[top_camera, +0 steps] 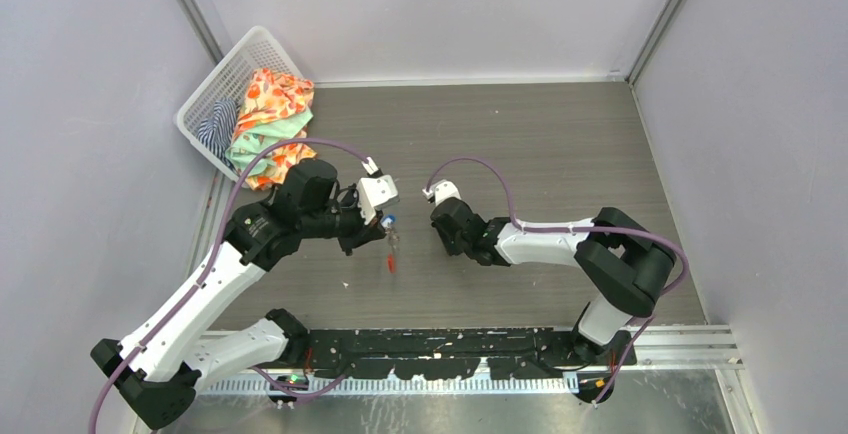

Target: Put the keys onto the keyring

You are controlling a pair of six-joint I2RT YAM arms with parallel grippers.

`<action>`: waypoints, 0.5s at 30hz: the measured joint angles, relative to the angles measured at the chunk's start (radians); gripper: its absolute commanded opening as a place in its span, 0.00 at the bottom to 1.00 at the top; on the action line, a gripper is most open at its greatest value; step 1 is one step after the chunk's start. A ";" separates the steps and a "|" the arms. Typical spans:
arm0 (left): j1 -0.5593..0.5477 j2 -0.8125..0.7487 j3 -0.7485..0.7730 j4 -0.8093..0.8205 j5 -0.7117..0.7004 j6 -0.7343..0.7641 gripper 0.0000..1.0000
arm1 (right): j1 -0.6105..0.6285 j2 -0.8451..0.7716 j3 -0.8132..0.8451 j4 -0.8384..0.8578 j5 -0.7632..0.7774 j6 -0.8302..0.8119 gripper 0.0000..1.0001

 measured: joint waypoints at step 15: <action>0.000 0.000 0.000 0.000 0.007 -0.003 0.00 | 0.000 -0.041 -0.011 -0.002 0.022 0.036 0.39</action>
